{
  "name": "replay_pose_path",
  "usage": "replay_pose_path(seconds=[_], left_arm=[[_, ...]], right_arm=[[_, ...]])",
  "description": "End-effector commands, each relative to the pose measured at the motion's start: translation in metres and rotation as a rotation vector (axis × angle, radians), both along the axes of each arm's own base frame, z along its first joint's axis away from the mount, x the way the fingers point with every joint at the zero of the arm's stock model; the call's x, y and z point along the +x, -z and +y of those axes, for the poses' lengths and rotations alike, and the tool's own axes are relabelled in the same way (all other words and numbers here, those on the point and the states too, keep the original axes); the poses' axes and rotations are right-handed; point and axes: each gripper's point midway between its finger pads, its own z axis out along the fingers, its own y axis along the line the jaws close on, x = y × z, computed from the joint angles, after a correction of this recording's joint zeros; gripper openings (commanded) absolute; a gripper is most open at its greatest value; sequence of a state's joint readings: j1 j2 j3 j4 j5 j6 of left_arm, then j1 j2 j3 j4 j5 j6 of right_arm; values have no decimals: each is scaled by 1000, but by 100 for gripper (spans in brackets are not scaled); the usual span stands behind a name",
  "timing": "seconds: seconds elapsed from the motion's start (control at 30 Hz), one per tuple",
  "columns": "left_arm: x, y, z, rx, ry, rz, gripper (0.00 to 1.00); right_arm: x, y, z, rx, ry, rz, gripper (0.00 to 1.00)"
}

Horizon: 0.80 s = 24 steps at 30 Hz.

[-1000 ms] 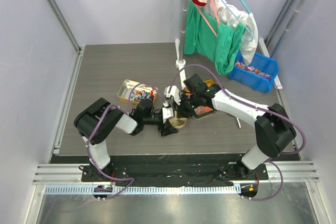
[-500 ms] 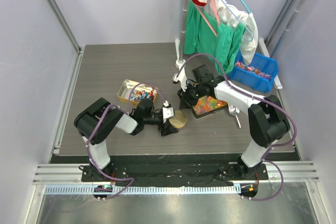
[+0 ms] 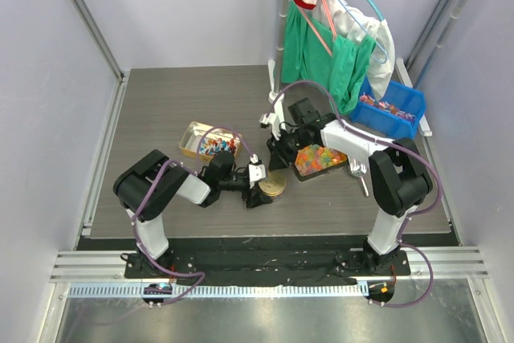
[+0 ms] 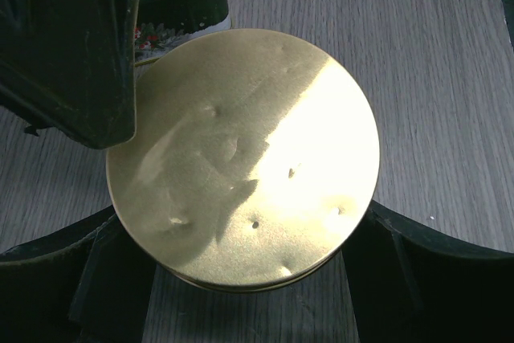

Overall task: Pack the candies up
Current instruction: Close the bottle lid on the packing bottle, then screw the bottle lid onto the packing bottle.

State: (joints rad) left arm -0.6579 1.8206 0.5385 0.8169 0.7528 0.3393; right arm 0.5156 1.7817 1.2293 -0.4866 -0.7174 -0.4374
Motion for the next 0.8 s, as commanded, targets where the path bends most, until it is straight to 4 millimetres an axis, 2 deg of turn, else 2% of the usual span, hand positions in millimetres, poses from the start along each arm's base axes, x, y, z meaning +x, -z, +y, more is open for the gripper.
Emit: replay_pose_path(seconds=[0.0, 0.13, 0.5, 0.77], left_arm=[[4, 10, 3, 36, -16, 1, 51], [4, 9, 3, 35, -17, 3, 51], [4, 10, 3, 37, -17, 5, 51], [4, 9, 3, 37, -16, 2, 51]], right_arm=[[-6, -9, 7, 37, -39, 30, 37], [-8, -7, 7, 30, -54, 35, 35], [-16, -3, -3, -16, -76, 47, 11], [-29, 5, -15, -54, -77, 79, 7]])
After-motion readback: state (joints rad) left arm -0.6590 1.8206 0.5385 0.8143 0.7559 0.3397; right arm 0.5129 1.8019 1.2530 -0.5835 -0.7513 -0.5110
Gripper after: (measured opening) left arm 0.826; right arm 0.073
